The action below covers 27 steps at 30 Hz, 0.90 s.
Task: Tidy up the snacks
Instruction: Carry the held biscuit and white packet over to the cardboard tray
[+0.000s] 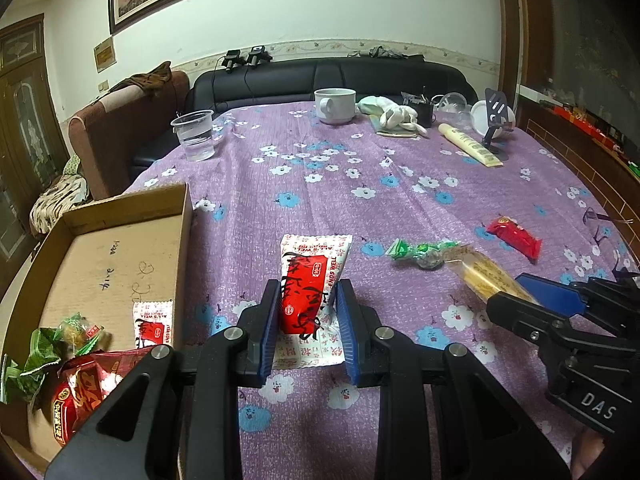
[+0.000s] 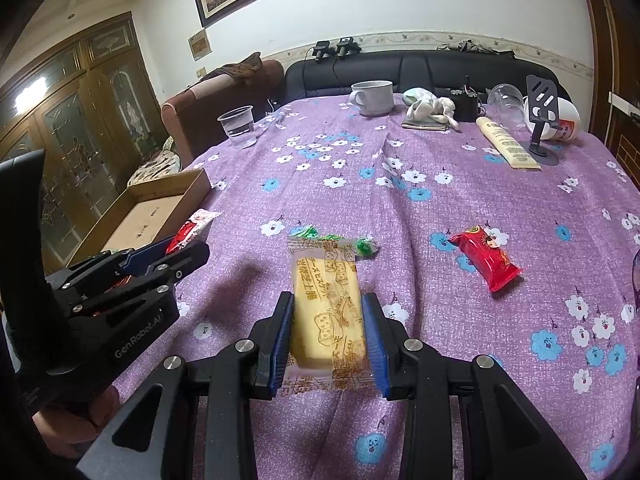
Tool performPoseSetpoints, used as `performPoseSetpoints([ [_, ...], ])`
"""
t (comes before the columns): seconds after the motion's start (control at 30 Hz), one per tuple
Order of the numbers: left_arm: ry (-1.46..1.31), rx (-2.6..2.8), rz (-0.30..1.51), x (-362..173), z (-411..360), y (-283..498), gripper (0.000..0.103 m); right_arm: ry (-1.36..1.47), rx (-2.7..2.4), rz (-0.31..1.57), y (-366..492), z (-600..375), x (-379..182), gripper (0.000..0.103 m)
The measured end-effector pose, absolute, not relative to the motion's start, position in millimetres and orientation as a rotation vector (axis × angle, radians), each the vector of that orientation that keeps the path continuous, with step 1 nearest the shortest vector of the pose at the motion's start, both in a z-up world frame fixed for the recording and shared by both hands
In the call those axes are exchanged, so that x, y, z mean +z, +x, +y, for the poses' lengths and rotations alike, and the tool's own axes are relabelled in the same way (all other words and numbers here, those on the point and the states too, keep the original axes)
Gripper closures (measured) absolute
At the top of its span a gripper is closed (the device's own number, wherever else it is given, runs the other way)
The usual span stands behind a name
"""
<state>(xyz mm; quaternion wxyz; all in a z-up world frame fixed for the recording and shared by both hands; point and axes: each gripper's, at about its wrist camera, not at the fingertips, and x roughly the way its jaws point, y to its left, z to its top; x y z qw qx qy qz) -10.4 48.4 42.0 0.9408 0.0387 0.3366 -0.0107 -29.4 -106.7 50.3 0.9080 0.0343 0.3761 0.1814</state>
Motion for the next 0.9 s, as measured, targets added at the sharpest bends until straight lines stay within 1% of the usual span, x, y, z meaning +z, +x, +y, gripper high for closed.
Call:
performPoseSetpoints([
  [0.33,0.071,-0.026,0.672,58,55,-22,0.078,0.107,0.369,0.763,-31,-114,55,0.068],
  [0.9,0.012,0.043,0.608,93,94,-52,0.078,0.128,0.373,0.743,-38,-115,60,0.068],
])
